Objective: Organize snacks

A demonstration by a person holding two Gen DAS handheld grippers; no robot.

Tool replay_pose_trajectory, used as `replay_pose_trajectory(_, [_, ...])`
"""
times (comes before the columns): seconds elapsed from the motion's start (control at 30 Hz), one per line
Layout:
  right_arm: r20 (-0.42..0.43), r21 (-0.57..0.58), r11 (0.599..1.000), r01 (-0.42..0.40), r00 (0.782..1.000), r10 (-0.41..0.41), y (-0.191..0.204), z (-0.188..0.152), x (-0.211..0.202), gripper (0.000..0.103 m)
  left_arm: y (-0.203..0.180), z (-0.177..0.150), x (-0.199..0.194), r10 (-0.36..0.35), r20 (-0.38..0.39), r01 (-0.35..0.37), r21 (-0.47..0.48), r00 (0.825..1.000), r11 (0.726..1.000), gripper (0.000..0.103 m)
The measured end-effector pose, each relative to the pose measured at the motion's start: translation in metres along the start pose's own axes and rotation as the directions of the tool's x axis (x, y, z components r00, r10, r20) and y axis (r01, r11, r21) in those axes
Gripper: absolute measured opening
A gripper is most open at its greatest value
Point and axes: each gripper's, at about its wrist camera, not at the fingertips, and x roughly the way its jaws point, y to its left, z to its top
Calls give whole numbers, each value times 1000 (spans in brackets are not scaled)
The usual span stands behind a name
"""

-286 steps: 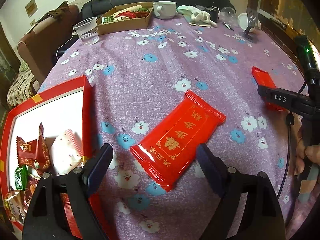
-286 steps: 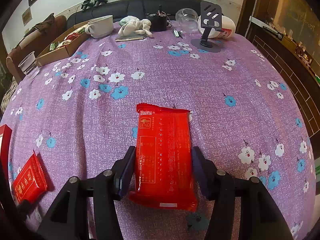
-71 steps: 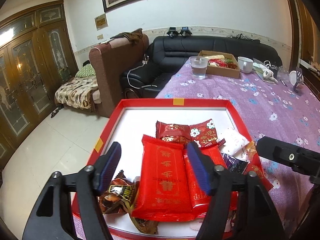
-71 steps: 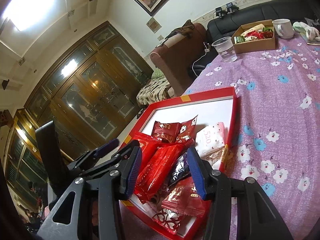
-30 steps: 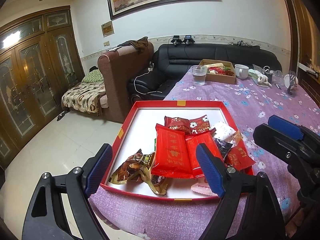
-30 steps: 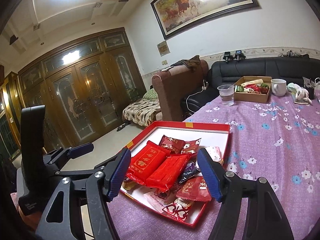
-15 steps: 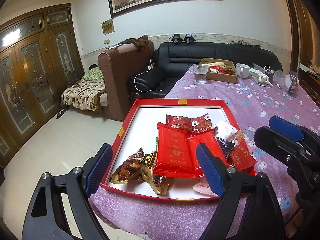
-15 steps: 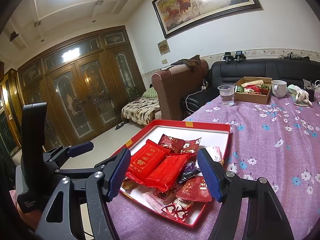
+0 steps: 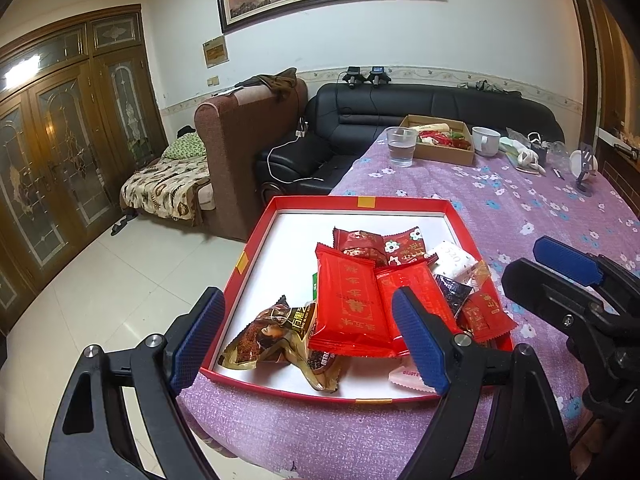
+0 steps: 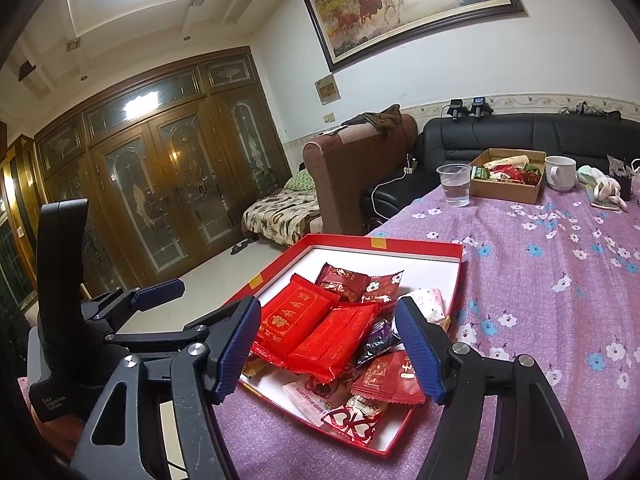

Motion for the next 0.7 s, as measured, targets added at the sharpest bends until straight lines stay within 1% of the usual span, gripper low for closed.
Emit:
replay_pose_trajectory(0.33, [-1,-5,1000,4,1000,-4,1,0,3,71,0,-2,4,-17,-5,17,-1,1000,1000,86])
replay_pose_trajectory(0.47, [3,-10,1000,18,1000,-18,4,0,3,71,3,-3,5,-30,-9,30,-15,1000,999,86])
replay_pose_trajectory(0.63, [-1,-20,1000,18,1000,-18,8,-1,5,71,7,-3,4,-32,13,33,-38,999,999,86])
replay_pose_trajectory(0.7, [-3,-22,1000,18,1000,-18,8,-2,5,71,3,-3,3,-22,22,23,-23,999,999,86])
